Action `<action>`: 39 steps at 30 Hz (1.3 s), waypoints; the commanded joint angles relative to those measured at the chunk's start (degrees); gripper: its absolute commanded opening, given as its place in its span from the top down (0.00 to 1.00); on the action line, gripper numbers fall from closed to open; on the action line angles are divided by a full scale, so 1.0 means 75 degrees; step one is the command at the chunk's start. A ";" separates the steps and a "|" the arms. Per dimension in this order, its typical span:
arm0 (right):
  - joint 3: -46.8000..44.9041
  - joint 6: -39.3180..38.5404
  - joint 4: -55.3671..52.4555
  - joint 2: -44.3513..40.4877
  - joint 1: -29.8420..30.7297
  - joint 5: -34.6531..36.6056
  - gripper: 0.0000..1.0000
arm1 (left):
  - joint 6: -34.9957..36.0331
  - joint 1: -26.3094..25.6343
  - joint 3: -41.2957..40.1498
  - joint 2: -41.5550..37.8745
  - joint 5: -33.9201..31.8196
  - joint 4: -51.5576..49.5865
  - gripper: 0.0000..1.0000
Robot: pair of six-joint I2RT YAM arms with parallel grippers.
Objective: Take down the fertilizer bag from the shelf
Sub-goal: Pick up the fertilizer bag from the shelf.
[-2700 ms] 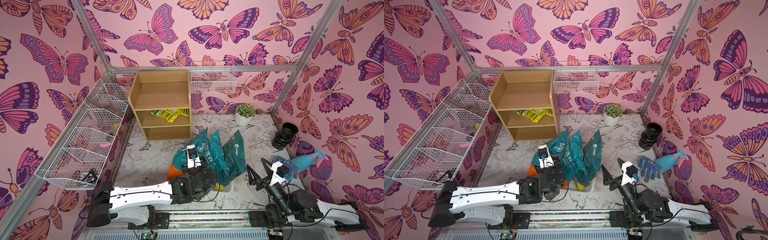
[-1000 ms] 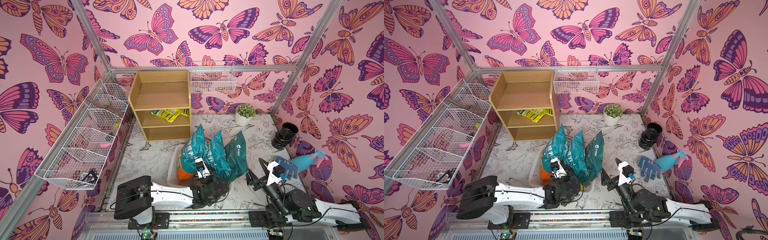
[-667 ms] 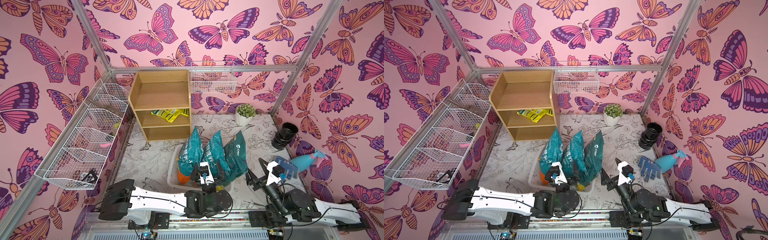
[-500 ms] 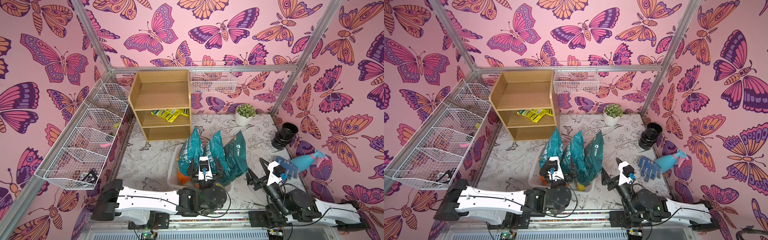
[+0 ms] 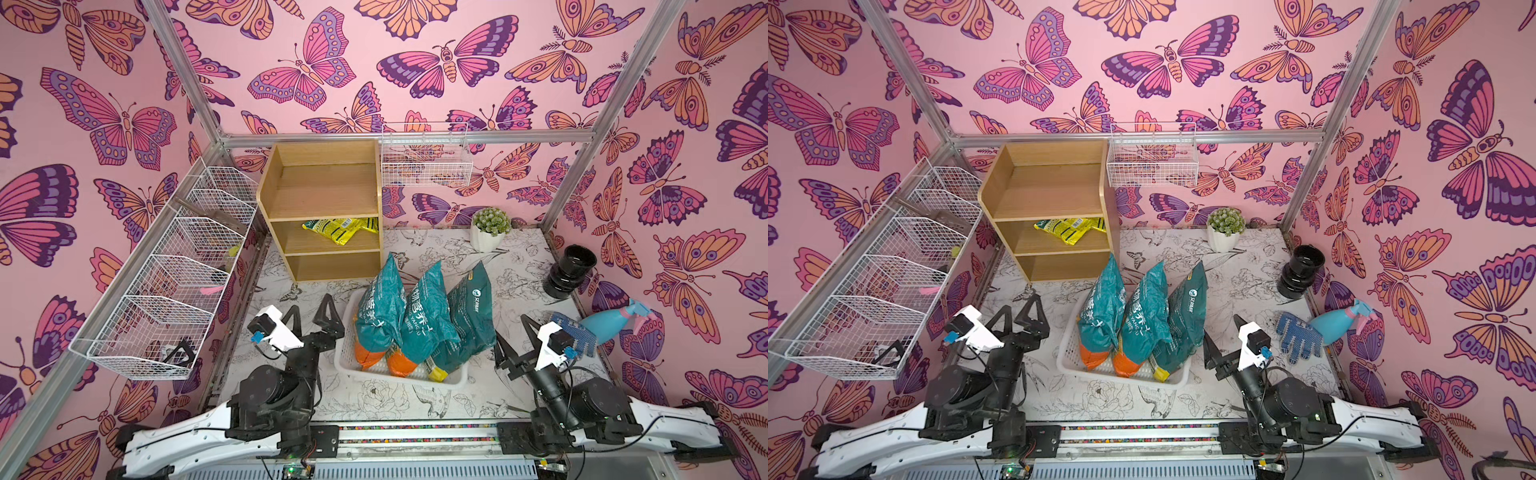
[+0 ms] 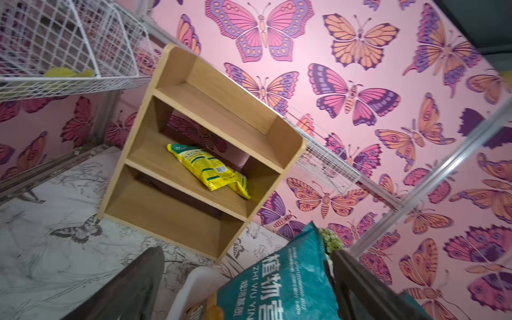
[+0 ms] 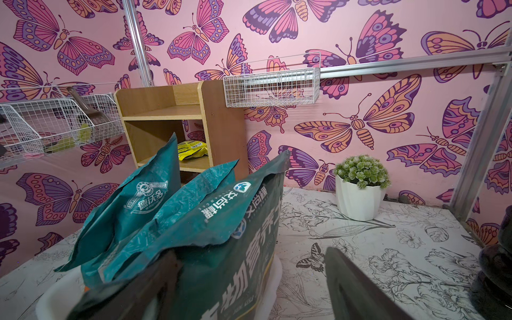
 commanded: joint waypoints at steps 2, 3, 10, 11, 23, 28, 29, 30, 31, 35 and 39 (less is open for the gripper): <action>0.0010 0.0019 0.0063 0.0145 0.0018 0.0091 0.14 | -0.2703 0.2319 0.0148 0.1043 0.3180 -0.2418 0.01; 0.0022 0.0068 -0.0011 0.0161 0.0018 0.0086 0.14 | -0.3032 0.3052 0.0272 0.1520 0.4459 -0.2378 0.01; -0.0051 0.0146 -0.0076 0.0090 0.0018 0.0060 0.14 | -0.4221 0.6332 0.1041 0.4386 0.8252 -0.0555 0.01; -0.0086 0.0079 0.0030 0.0105 0.0017 0.0044 0.14 | -0.4310 0.6534 0.1135 0.4538 0.8516 -0.0346 0.00; -0.0097 -0.0066 0.0243 0.0406 0.0006 -0.0024 0.14 | -0.7245 0.8623 0.1356 0.7221 1.1741 0.3224 0.19; -0.0139 -0.0136 0.0324 0.0395 -0.0005 -0.0043 0.14 | -0.7731 0.8853 0.1874 0.8293 1.2038 0.3855 0.13; -0.0151 -0.0157 0.0337 0.0390 -0.0009 -0.0028 0.14 | -0.7683 0.8859 0.1959 0.8357 1.2005 0.3825 0.12; -0.0160 -0.0163 0.0349 0.0387 -0.0023 -0.0020 0.14 | -0.7623 0.8870 0.2023 0.8385 1.1930 0.3753 0.12; -0.0163 -0.0165 0.0350 0.0387 -0.0018 -0.0025 0.14 | -0.7542 0.8871 0.2087 0.8396 1.1889 0.3677 0.12; -0.0182 -0.0166 0.0383 0.0415 -0.0035 -0.0061 0.14 | -0.7481 0.8883 0.2180 0.8362 1.1865 0.3633 0.12; -0.0169 -0.0160 0.0384 0.0468 -0.0041 -0.0107 0.14 | -0.7571 0.8884 0.2308 0.8378 1.1862 0.3562 0.17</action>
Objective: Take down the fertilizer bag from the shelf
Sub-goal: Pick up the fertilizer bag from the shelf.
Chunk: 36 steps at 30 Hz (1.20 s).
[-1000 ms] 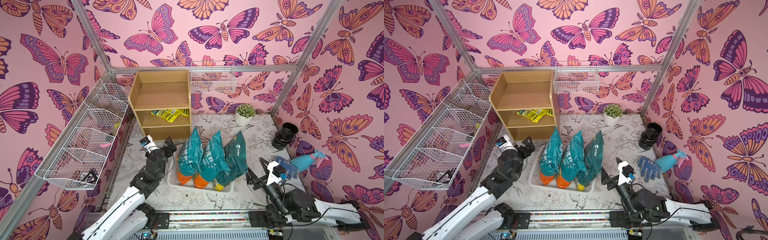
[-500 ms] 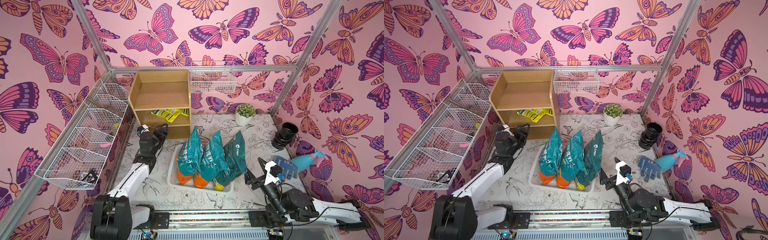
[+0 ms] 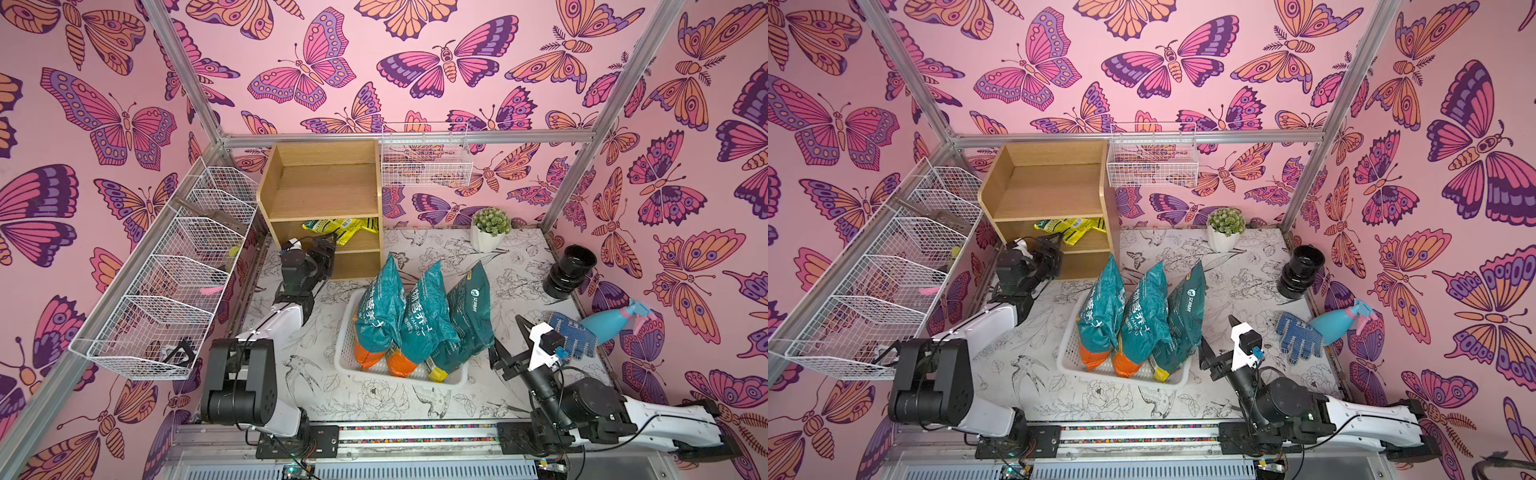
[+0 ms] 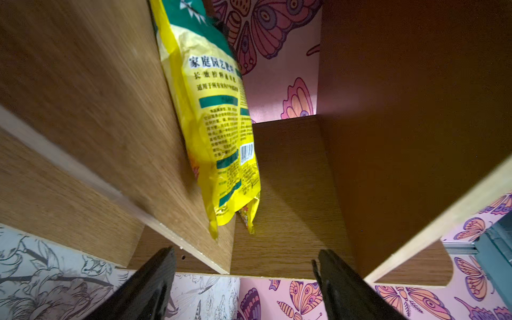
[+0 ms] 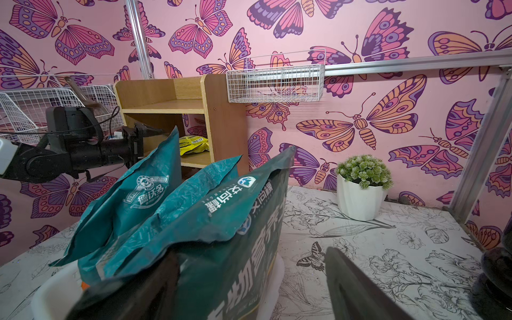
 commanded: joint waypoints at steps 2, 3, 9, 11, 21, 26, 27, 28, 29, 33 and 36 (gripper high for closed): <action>-0.0074 -0.0105 0.0113 0.0089 -0.0038 -0.0101 0.13 | -0.0104 0.0059 0.0263 0.0067 0.0168 0.0018 0.18; -0.0072 -0.0094 0.0091 0.0089 -0.0038 -0.0115 0.13 | -0.0145 0.0055 0.0342 0.0181 0.0214 -0.0041 0.19; -0.0061 -0.0060 0.0032 0.0094 -0.0038 -0.0132 0.13 | -0.0446 0.0061 0.0615 0.0974 0.0348 0.0331 0.21; -0.0061 -0.0068 0.0041 0.0089 -0.0038 -0.0133 0.13 | -0.0529 0.0060 0.0731 0.1202 0.0421 0.0390 0.21; -0.0049 -0.0080 0.0069 0.0120 -0.0050 -0.0168 0.13 | -0.0381 -0.0028 0.1068 0.1447 0.0217 -0.0067 0.32; -0.0037 -0.0070 0.0032 0.0120 -0.0050 -0.0167 0.13 | -0.0396 -0.0061 0.1164 0.1605 0.0197 -0.0089 0.68; -0.0037 -0.0067 0.0034 0.0127 -0.0050 -0.0170 0.13 | -0.0379 -0.0061 0.1143 0.1586 0.0168 -0.0108 0.74; -0.0037 -0.0061 0.0034 0.0121 -0.0050 -0.0177 0.13 | -0.0372 -0.0052 0.1150 0.1580 0.0173 -0.0125 0.82; -0.0037 -0.0062 0.0048 0.0122 -0.0050 -0.0177 0.13 | -0.0372 -0.0050 0.1152 0.1566 0.0188 -0.0147 0.91; -0.0043 -0.0072 0.0031 0.0115 -0.0061 -0.0170 0.13 | -0.0216 -0.0033 0.1128 0.1224 0.0256 -0.0132 1.00; -0.0047 -0.0072 0.0021 0.0106 -0.0061 -0.0186 0.13 | 0.0223 -0.0022 0.1093 0.0469 0.0026 -0.0668 1.00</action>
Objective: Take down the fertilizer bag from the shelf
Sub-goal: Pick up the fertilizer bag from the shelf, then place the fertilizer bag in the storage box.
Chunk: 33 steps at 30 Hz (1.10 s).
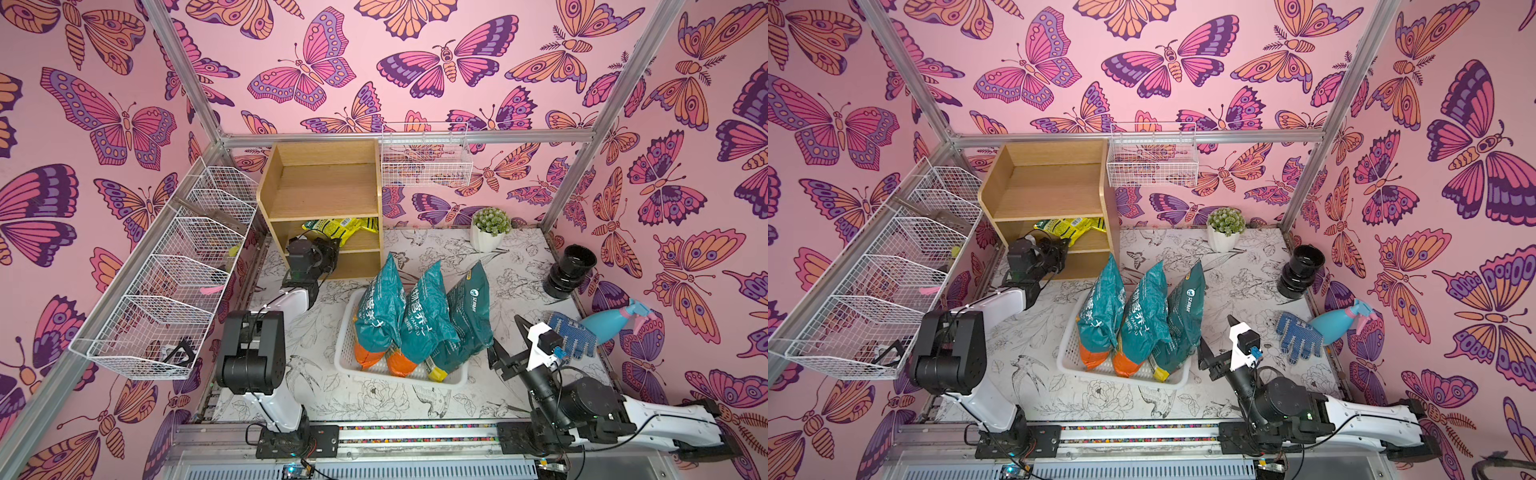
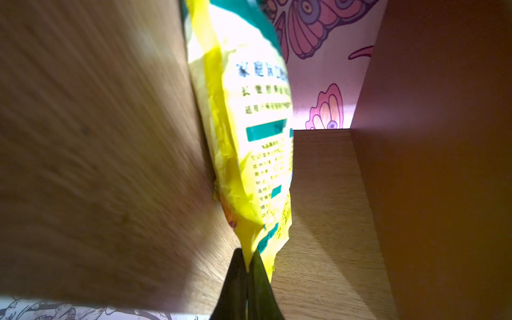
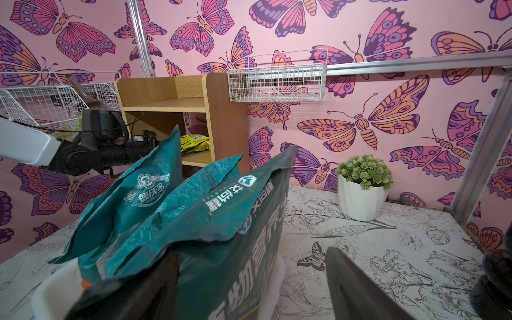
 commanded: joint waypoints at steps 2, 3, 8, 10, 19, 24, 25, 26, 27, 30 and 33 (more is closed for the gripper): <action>-0.0049 -0.0059 0.0023 0.0020 -0.0050 -0.0132 0.13 | 0.0908 -0.0012 -0.0019 -0.1579 -0.0418 -0.1001 1.00; -0.0049 -0.0064 0.0017 0.0018 -0.0050 -0.0129 0.13 | 0.1119 -0.0016 -0.0062 -0.2062 -0.0598 -0.1385 1.00; -0.0031 -0.0080 0.0049 0.0056 -0.0049 -0.0156 0.13 | 0.1882 -0.0506 -0.0312 -0.5110 -0.2629 -0.3749 1.00; -0.0026 -0.0085 0.0062 0.0073 -0.0050 -0.0153 0.13 | 0.2161 -0.0976 -0.0353 -0.6206 -0.3571 -0.4528 1.00; 0.0021 0.0001 -0.0025 0.0097 -0.0061 -0.0180 0.13 | 0.1875 -0.1852 -0.0420 -0.8907 -0.3334 -0.6565 1.00; 0.0021 -0.0003 -0.0012 0.0106 -0.0062 -0.0169 0.13 | 0.2192 -0.1850 -0.0575 -0.9340 -0.1206 -0.6550 1.00; 0.0027 -0.0015 -0.0008 0.0110 -0.0062 -0.0160 0.13 | 0.2177 -0.1848 -0.0643 -0.9412 -0.0936 -0.6548 1.00; 0.0033 -0.0015 -0.0013 0.0117 -0.0062 -0.0163 0.13 | 0.2232 -0.1853 -0.0706 -0.9499 -0.0660 -0.6539 1.00; 0.0033 -0.0004 -0.0019 0.0126 -0.0063 -0.0164 0.13 | 0.2262 -0.1847 -0.0779 -0.9578 -0.0483 -0.6527 1.00; 0.0021 -0.0016 -0.0009 0.0118 -0.0062 -0.0135 0.13 | 0.2362 -0.1858 -0.1123 -0.9923 0.0122 -0.6509 1.00; 0.0004 -0.0039 0.0048 0.0127 -0.0062 -0.0144 0.13 | 0.2398 -0.1861 -0.1472 -1.0406 0.0701 -0.6485 1.00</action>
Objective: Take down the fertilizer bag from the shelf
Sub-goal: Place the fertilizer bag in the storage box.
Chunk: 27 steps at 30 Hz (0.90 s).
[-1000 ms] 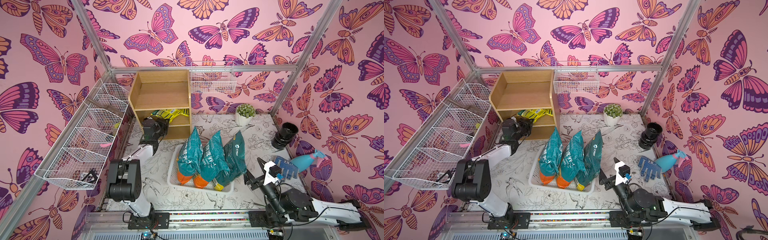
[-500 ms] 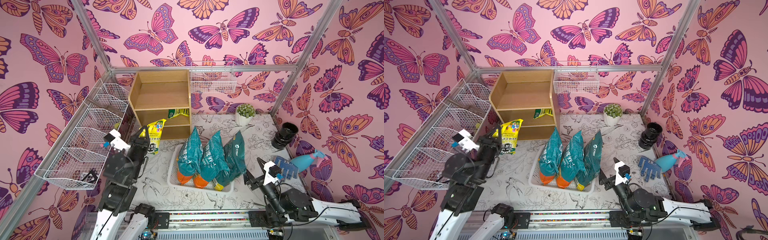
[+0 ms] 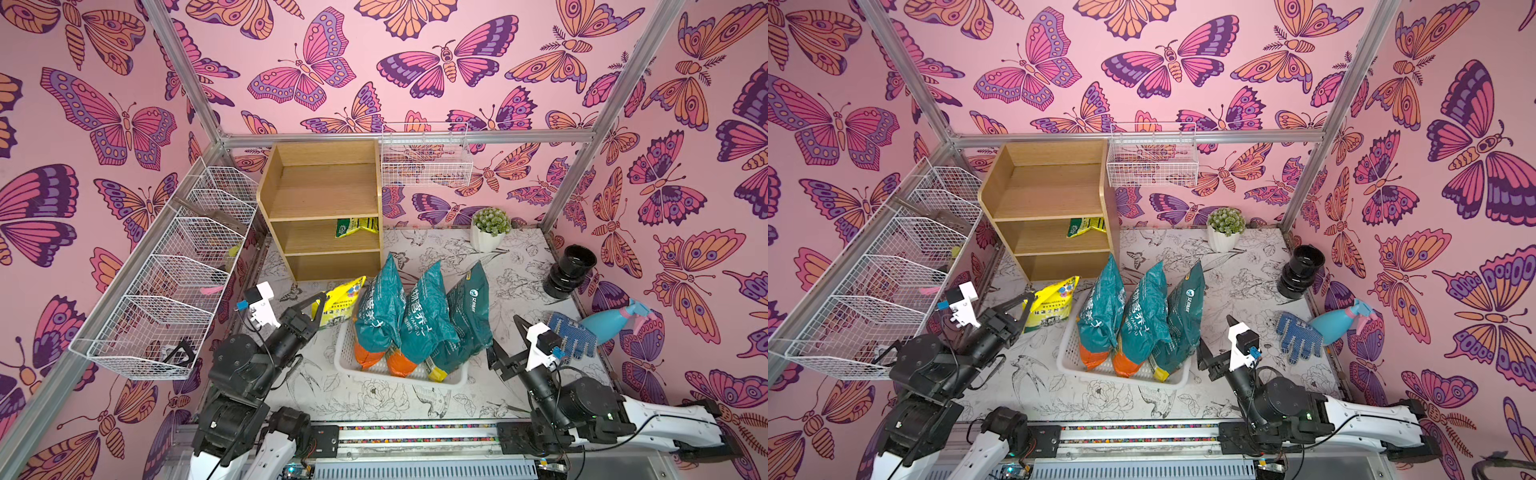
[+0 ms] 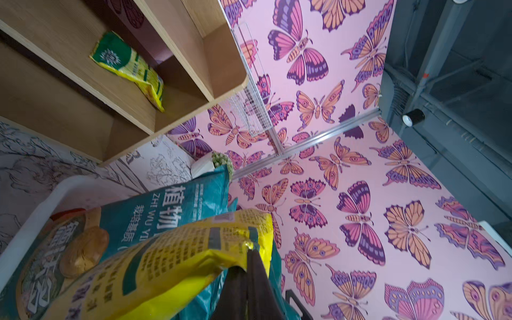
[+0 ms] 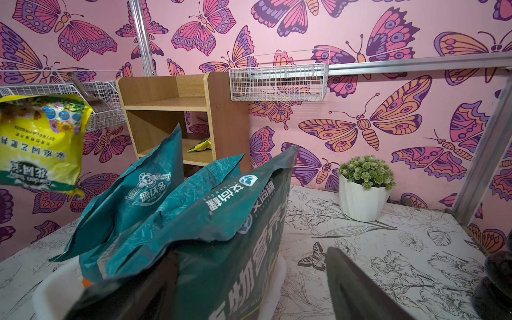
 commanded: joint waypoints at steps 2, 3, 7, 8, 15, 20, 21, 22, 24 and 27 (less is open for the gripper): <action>0.0008 -0.0062 0.0075 0.0107 -0.0044 -0.0055 0.13 | 0.0276 -0.0019 -0.0288 -0.0745 0.1287 0.0478 1.00; 0.0010 -0.0059 0.0086 0.0130 -0.0044 -0.0051 0.13 | 0.0270 -0.0020 -0.0322 -0.0874 0.1436 0.0474 1.00; 0.0021 -0.0042 0.0075 0.0160 -0.0044 -0.0021 0.13 | 0.0096 -0.0019 -0.0570 -0.1576 0.1983 0.0472 1.00; 0.0010 -0.0043 0.0085 0.0155 -0.0044 -0.0025 0.13 | 0.0048 -0.0019 -0.0662 -0.1718 0.2075 0.0479 1.00; 0.0068 0.0008 0.0070 0.0260 -0.0056 0.0045 0.13 | -0.0072 -0.0010 -0.1306 -0.1930 0.2603 0.0634 1.00; 0.0077 0.0030 0.0075 0.0296 -0.0068 0.0092 0.13 | -0.0294 -0.0019 -0.1775 -0.1885 0.3212 0.1473 1.00; 0.0086 0.0027 0.0076 0.0318 -0.0065 0.0093 0.13 | -0.0322 -0.0019 -0.1869 -0.1871 0.3241 0.1601 1.00; 0.0092 0.0027 0.0075 0.0323 -0.0062 0.0107 0.13 | -0.0310 -0.0019 -0.1951 -0.1843 0.3241 0.1669 1.00; 0.0081 0.0005 0.0086 0.0329 -0.0080 0.0120 0.13 | -0.0372 -0.0058 -0.2136 -0.1747 0.3262 0.1919 1.00; 0.0068 0.0026 0.0089 0.0322 -0.0085 0.0128 0.13 | -0.0486 -0.0336 -0.2413 -0.1592 0.3173 0.2374 1.00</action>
